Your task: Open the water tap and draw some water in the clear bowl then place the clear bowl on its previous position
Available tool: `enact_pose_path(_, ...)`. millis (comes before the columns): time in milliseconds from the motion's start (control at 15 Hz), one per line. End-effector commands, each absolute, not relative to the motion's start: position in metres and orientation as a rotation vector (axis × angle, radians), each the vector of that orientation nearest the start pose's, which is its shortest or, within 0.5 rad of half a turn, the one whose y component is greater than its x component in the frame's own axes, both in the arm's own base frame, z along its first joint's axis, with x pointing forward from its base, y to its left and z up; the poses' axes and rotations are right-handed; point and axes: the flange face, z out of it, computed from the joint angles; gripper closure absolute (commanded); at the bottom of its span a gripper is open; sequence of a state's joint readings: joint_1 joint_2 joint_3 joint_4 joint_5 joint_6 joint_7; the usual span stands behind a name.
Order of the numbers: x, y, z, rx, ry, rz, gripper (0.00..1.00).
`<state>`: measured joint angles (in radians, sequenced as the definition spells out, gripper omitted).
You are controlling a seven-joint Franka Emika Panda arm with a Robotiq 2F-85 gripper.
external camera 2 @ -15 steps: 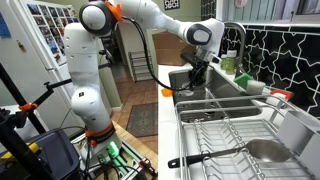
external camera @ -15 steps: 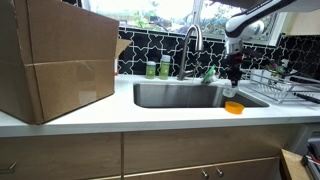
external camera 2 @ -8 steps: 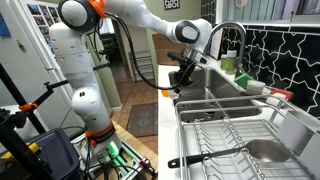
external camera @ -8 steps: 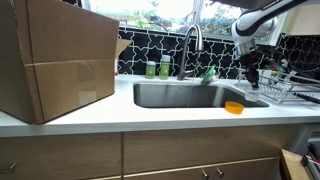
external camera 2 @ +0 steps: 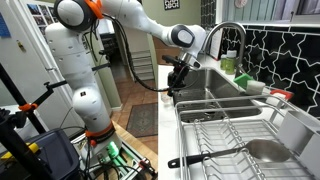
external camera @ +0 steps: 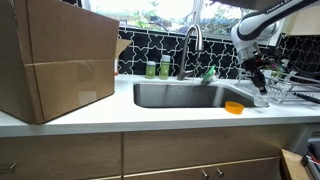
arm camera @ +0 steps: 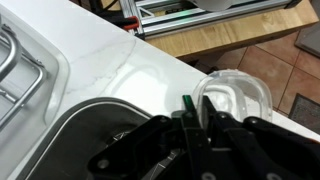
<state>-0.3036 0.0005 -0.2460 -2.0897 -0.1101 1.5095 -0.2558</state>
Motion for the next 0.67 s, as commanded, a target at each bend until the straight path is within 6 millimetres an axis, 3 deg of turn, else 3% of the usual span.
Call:
enact_pose_path(0, 0.386, -0.253, 0.382, -2.893, 0.43, 0.896, 0.97)
enact_pose_path(600, 0.391, -0.251, 0.367, -2.914, 0.554, 0.87, 0.97)
